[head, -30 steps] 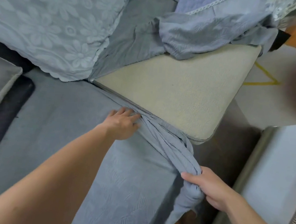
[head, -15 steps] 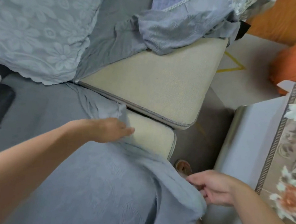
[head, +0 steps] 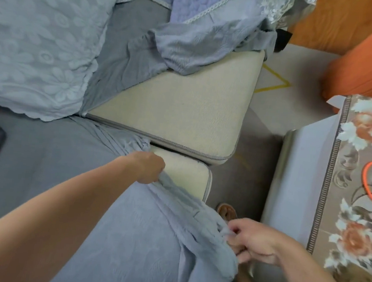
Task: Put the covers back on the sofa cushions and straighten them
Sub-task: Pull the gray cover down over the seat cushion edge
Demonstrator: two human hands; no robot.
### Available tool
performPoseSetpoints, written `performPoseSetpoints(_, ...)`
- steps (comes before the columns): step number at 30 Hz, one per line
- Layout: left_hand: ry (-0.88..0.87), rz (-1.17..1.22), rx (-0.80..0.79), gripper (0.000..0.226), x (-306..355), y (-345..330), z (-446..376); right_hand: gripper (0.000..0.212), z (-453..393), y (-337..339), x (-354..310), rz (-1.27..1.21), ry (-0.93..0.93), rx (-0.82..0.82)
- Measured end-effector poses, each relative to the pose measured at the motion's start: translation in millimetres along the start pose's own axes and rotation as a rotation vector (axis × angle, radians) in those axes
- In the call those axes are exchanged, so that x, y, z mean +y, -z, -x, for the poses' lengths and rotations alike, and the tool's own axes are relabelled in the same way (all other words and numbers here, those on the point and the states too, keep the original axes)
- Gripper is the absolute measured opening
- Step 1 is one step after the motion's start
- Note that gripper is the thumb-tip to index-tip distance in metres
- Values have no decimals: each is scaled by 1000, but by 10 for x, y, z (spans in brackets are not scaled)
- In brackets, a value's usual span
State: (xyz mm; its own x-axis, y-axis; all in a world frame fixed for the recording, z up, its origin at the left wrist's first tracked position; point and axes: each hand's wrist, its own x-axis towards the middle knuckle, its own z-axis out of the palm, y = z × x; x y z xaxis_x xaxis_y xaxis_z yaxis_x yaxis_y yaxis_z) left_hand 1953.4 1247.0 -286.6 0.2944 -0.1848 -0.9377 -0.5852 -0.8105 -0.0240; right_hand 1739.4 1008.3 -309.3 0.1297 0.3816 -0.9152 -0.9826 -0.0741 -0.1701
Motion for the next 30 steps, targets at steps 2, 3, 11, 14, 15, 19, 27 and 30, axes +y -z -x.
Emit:
performPoseSetpoints(2, 29, 150, 198, 9, 61, 17, -86, 6, -37, 195, -3, -257, 95, 436)
performPoseSetpoints(3, 27, 299, 367, 7, 127, 24, -114, 6, -64, 304, -11, -365, 144, 713)
performPoseSetpoints(11, 78, 398, 456, 32, 75, -671, -138, 10, -1034, 1033, -72, -676, 187, 999)
performPoseSetpoints(14, 117, 290, 430, 54, -317, -848, -203, 17, -1190, 885, -222, -706, 241, 694)
performPoseSetpoints(15, 106, 273, 411, 56, -421, -852, -239, 16, -1228, 773, -267, -670, 273, 628)
performPoseSetpoints(19, 96, 168, 354, 56, -533, -716, -465, 25, -1127, 89, -480, -286, 392, 470)
performPoseSetpoints(27, 79, 114, 307, 65, -506, -404, -718, 27, -1230, -271, -426, 496, 303, 909)
performPoseSetpoints(30, 63, 113, 285, 66, -523, -357, -816, 33, -1325, -178, -456, 417, 374, 1056)
